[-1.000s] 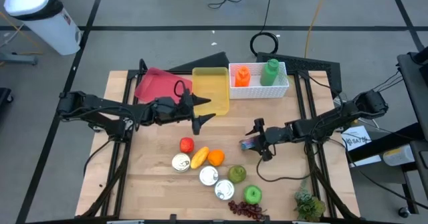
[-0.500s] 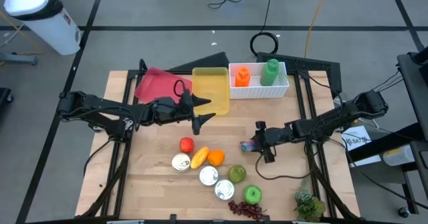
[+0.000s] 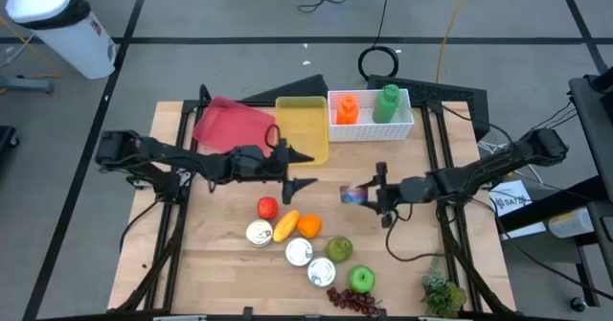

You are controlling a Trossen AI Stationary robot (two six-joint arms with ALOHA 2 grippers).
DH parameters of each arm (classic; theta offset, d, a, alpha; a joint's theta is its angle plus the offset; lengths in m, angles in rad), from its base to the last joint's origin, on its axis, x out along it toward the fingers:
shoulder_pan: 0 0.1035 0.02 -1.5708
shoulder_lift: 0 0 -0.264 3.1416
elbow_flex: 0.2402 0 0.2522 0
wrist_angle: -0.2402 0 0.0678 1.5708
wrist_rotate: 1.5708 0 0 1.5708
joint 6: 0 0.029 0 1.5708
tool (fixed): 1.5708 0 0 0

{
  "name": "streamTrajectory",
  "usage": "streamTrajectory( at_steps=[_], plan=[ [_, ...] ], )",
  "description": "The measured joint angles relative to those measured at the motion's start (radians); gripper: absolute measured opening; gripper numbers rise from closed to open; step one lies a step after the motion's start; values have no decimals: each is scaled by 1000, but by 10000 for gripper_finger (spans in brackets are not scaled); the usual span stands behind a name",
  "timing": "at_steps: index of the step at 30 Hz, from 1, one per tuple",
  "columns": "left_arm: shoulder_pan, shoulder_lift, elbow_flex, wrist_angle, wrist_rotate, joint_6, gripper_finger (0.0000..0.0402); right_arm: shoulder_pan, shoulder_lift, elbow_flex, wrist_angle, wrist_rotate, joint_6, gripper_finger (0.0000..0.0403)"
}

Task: Pick & Place Food Item
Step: Put the right blue and pink tuna can into the red bin

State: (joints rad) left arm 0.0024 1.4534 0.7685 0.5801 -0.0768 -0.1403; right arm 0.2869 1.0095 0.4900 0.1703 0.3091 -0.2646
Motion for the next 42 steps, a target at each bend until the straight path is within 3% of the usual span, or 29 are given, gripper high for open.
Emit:
streamTrajectory(
  at_steps=[3, 6, 17, 25, 29, 33, 38, 40, 42],
  plan=[
    [-15, 86, 22, 93, 25, 61, 313, 9, -59, 0, 39, 63, 42, 181],
    [-30, 159, 69, 145, 26, 131, 307, 10, -110, 0, 42, 55, 76, 181],
    [-51, 337, 260, 74, 28, 239, 311, 10, -145, 0, 47, 54, 122, 181],
    [-50, 362, 283, 66, 56, 240, 307, 10, -134, 0, 99, 51, 120, 181],
    [-52, 362, 283, 76, 73, 241, 299, 8, -90, 0, 193, -24, 119, 181],
    [-52, 361, 283, 74, 77, 240, 291, 8, -38, 0, 261, -33, 116, 181],
    [-54, 362, 282, 92, 99, 243, 243, 8, 2, 0, 300, -22, 114, 184],
    [-58, 362, 282, 103, 102, 252, 204, 8, 2, 0, 300, -8, 135, 198],
    [-59, 353, 282, 97, 96, 262, 196, 9, 2, 1, 290, 9, 149, 215]
  ],
)
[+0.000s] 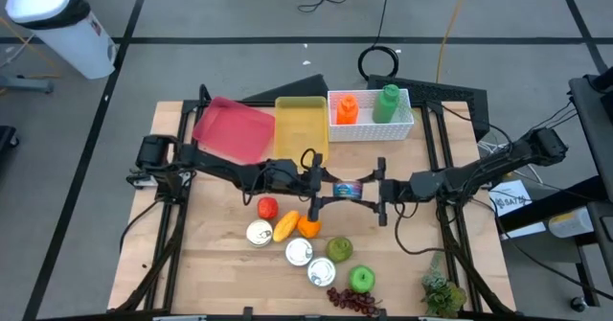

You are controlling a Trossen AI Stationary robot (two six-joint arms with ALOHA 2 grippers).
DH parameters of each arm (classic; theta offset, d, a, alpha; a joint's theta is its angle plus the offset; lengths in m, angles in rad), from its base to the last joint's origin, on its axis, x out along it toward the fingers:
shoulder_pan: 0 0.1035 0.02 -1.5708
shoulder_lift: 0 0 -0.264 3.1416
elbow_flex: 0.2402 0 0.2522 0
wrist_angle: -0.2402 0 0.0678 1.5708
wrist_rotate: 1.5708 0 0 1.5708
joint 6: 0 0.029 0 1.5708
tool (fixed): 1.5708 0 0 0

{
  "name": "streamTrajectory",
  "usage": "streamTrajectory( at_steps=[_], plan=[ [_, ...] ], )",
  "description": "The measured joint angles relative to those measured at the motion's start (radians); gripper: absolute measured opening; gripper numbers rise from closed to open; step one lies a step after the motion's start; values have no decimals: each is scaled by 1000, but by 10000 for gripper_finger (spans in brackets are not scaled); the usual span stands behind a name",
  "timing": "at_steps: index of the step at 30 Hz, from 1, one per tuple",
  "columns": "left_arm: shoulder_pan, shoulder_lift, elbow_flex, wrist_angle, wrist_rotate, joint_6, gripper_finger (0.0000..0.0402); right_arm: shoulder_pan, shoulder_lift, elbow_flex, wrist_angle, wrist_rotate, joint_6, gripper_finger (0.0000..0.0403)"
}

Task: Pick & Place Food Item
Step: Put the right blue and pink tuna can into the red bin

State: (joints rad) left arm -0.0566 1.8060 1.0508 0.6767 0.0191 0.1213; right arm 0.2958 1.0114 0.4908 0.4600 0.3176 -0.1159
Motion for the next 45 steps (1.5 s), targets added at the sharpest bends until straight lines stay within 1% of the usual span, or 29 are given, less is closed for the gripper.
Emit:
streamTrajectory(
  at_steps=[2, 3, 6, 9, 11, 13, 14, 15, 16, 17, 18, 20, 22, 24, 26, 29, 30, 33, 36, 40, 45],
  plan=[
    [0, -13, 0, -19, -41, 11, 196, 0, -10, 0, -23, 19, 3, 231],
    [-1, -35, 0, -54, -66, 19, 196, -1, -18, 1, -34, 24, 1, 238],
    [-15, -123, 0, -212, -172, 62, 196, -2, -56, 2, -81, 39, 3, 253],
    [-28, -225, 0, -394, -445, 84, 196, 4, -102, 0, -133, 4, 34, 262],
    [-41, -281, 0, -497, -684, 104, 196, 2, -132, 0, -164, -1, 53, 265],
    [-60, -333, 0, -635, -892, 100, 196, 0, -153, 0, -173, 14, 66, 264],
    [-59, -345, 0, -704, -987, 74, 196, 1, -161, 0, -189, 13, 74, 263],
    [-48, -362, 1, -790, -1059, 28, 196, 2, -163, 0, -196, 11, 78, 262],
    [-30, -380, -3, -890, -1110, -33, 196, 3, -163, 0, -196, 10, 79, 261],
    [-4, -390, -13, -989, -1152, -110, 196, 2, -164, 0, -197, 12, 79, 259],
    [23, -394, -20, -1055, -1173, -193, 196, 1, -164, 0, -197, 16, 79, 258],
    [84, -416, -50, -1199, -1158, -365, 196, 1, -159, 0, -202, 19, 79, 257],
    [158, -420, -90, -1335, -1142, -491, 196, 1, -151, 0, -201, 18, 78, 256],
    [248, -414, -138, -1364, -1138, -575, 196, 1, -149, 0, -206, 19, 78, 256],
    [334, -419, -177, -1377, -1111, -616, 196, 0, -146, 0, -196, 21, 77, 256],
    [448, -414, -231, -1368, -998, -641, 196, -1, -146, 0, -195, 22, 66, 256],
    [477, -409, -248, -1359, -982, -650, 196, -2, -146, 0, -195, 22, 58, 256],
    [553, -407, -281, -1321, -979, -648, 196, -2, -145, 0, -195, 23, 46, 256],
    [607, -391, -310, -1255, -953, -590, 196, -2, -146, 0, -192, 24, 44, 256],
    [651, -353, -327, -1192, -936, -498, 196, -2, -146, 0, -192, 25, 44, 256],
    [684, -273, -328, -1185, -934, -486, 196, -2, -146, 0, -192, 25, 48, 256]
  ],
)
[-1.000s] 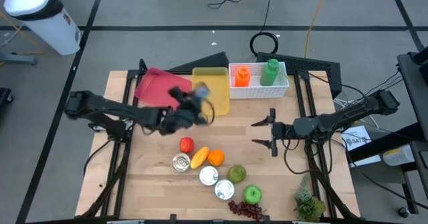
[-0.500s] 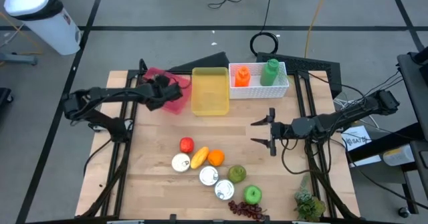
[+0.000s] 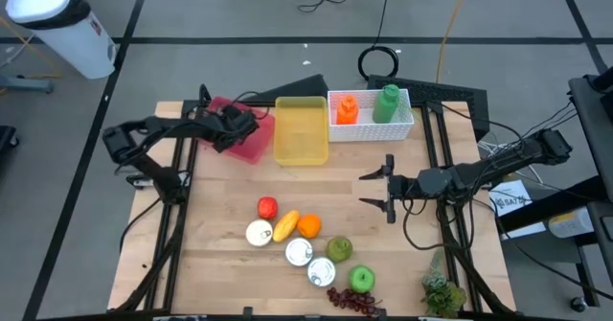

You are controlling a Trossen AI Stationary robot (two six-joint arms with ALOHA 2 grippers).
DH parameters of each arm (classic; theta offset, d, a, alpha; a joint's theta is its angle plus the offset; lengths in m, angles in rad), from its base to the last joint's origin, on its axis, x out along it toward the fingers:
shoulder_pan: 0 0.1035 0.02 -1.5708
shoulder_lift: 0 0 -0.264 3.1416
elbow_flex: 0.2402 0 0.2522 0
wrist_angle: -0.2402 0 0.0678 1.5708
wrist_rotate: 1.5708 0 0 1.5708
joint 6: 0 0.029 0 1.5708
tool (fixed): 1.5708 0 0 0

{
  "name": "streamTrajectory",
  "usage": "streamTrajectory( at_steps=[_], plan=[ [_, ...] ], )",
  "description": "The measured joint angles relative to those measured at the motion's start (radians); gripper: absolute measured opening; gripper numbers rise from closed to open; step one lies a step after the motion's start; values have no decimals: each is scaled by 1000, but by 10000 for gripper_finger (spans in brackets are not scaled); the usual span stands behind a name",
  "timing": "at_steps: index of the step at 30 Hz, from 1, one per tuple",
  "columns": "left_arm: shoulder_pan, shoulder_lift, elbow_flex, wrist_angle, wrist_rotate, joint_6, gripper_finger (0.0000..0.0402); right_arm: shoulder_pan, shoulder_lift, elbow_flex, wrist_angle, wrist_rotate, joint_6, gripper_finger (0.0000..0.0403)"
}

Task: Pick & Place Food Item
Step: Put the right blue and pink tuna can into the red bin

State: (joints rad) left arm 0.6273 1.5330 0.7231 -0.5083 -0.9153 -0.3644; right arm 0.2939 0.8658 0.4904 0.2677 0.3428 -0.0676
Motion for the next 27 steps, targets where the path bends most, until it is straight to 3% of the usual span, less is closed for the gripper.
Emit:
streamTrajectory(
  at_steps=[4, 11, 13, 20, 27],
  plan=[
    [15, 54, 0, 10, 51, 1, 203, 0, 0, 0, -4, 0, 0, 256],
    [24, 85, 0, 49, 141, 41, 369, 0, 0, 0, -5, 0, -4, 256],
    [24, 85, 0, 63, 159, 50, 388, 0, 0, 0, -7, 0, -4, 256],
    [24, 75, 15, 38, 181, 117, 348, 0, 0, 0, -8, 0, -4, 256],
    [23, -39, 53, 9, 255, 102, 320, 0, 0, 0, -13, 0, 0, 256]
  ],
)
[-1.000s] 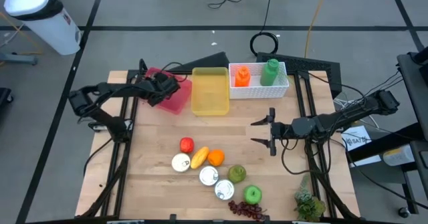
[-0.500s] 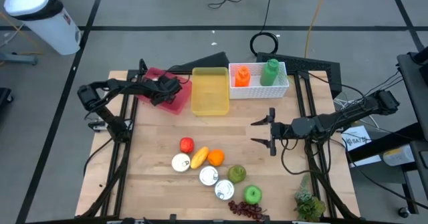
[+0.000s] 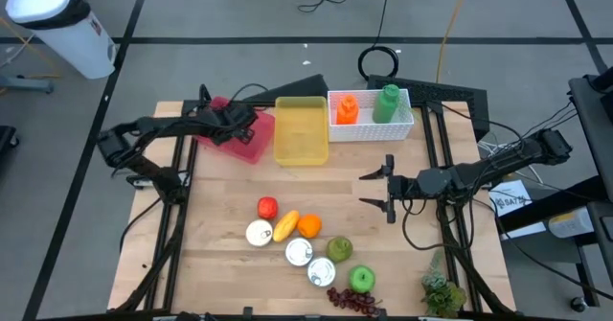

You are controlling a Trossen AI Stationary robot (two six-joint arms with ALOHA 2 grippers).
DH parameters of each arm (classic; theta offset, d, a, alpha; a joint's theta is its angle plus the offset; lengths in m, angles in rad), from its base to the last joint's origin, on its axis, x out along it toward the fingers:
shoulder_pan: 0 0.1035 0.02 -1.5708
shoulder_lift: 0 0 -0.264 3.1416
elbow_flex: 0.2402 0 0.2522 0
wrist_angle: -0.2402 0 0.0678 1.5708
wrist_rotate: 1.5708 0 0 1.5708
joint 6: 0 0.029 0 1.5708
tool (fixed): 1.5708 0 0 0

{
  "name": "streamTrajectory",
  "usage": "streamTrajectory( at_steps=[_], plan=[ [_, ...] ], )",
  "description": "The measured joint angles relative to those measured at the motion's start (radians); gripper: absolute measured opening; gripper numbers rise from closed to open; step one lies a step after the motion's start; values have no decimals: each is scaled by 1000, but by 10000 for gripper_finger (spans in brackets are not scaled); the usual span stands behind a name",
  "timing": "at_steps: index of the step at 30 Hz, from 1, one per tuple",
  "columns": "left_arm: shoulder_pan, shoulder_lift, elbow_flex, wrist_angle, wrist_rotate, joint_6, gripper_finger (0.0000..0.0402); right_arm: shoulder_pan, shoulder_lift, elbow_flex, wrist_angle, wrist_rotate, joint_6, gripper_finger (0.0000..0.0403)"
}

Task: Pick & Place Food Item
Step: Put the right blue and pink tuna can into the red bin, then put the green pear into the yellow bin

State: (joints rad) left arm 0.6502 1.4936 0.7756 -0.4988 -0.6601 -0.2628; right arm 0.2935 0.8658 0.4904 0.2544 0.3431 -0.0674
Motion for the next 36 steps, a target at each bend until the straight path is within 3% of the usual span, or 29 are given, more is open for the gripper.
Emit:
streamTrajectory(
  at_steps=[5, 8, 15, 21, 28, 36],
  plan=[
    [-28, -147, 2, 23, 220, -62, 310, 0, 0, 0, -7, 0, 3, 256],
    [-106, -238, 3, 83, 307, -48, 312, 0, 0, 0, -6, -5, 3, 256],
    [-419, -321, -76, 493, 325, 65, 327, 27, 2, 0, -29, -17, 17, 256],
    [-592, -310, -129, 690, 324, 111, 328, 74, 105, 0, -11, -230, 134, 256],
    [-626, -309, -131, 743, 319, 128, 314, 133, 354, 4, 227, -338, 119, 256],
    [-624, -310, -131, 740, 319, 123, 317, 133, 515, 94, 243, -374, 105, 256]
  ],
)
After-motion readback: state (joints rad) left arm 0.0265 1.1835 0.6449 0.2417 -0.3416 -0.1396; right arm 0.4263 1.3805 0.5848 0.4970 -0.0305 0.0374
